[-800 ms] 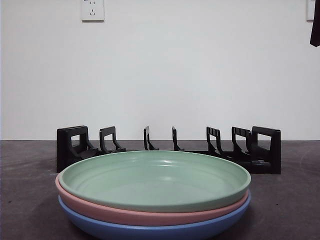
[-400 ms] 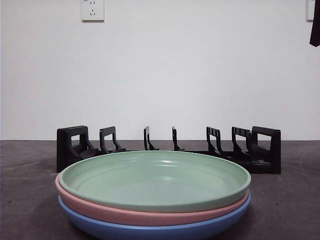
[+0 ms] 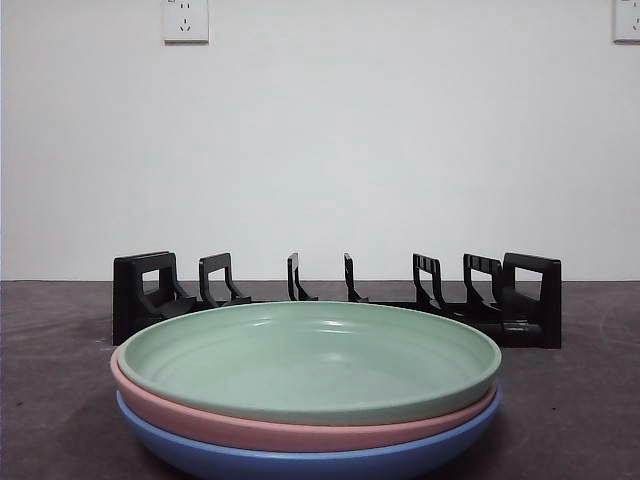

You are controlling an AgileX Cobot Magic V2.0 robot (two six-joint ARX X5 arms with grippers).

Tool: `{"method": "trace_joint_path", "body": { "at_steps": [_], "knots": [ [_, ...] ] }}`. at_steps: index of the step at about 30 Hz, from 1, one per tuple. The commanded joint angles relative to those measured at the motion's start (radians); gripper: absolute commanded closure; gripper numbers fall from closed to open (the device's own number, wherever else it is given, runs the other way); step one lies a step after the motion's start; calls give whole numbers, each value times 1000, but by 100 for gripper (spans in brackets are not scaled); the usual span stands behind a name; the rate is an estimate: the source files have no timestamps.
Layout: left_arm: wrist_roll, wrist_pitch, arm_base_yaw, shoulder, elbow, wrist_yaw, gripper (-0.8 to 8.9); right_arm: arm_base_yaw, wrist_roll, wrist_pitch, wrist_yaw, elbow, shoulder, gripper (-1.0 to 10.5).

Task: Place the plate

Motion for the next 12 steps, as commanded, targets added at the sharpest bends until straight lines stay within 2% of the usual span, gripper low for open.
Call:
{"method": "trace_joint_path", "body": {
  "at_steps": [1, 6, 12],
  "knots": [
    [-3, 11, 1, 0, -19, -4, 806, -86, 136, 121, 3, -199, -169, 930],
    [-3, 11, 1, 0, -19, -4, 806, -209, 146, 161, 3, -460, -393, 930],
    [-3, 11, 1, 0, -19, -4, 806, -266, 147, 198, 1, -679, -607, 930]
  ]
}}
